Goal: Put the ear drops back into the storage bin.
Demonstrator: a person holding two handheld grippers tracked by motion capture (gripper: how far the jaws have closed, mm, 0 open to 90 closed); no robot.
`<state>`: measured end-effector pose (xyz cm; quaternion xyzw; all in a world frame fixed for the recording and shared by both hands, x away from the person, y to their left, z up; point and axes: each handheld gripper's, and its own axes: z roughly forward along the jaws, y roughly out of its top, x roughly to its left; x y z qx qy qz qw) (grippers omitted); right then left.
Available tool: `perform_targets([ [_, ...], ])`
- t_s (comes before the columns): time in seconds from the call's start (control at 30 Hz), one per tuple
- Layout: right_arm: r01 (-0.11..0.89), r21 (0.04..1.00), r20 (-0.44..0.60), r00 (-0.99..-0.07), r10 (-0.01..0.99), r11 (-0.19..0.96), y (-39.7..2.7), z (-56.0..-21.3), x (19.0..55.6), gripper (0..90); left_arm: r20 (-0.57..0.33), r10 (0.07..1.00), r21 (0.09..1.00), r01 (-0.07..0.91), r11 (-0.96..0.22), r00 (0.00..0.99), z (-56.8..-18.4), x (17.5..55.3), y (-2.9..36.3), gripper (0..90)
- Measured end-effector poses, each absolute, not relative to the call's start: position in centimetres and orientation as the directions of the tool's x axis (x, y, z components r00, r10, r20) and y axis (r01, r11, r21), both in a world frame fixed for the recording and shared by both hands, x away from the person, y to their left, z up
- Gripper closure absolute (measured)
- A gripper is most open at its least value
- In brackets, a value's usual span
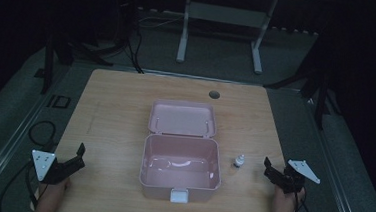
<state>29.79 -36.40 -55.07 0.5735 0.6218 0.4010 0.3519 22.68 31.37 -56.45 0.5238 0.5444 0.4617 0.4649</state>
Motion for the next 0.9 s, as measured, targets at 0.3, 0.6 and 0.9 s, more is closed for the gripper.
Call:
perform_targets([
  [0.3, 0.456, 0.889, 0.049, -0.161, 0.986, 0.03, -36.4, -55.2, 30.3, 12.4, -0.025, 1.0, 0.99, 0.138, 0.027, -0.018, -56.5, 22.7, 31.4, 2.4],
  [0.6, 0.579, 0.814, 0.131, -0.245, 0.961, 0.037, -36.5, -55.0, 31.3, 10.3, -0.026, 1.0, 0.99, 0.138, 0.028, -0.017, -56.5, 22.7, 31.4, 2.4],
  [0.9, 0.648, 0.748, 0.105, -0.333, 0.937, 0.147, -36.2, -54.0, 31.2, 9.6, -0.026, 1.0, 0.99, 0.136, 0.028, -0.017, -56.5, 22.7, 31.4, 2.4],
])
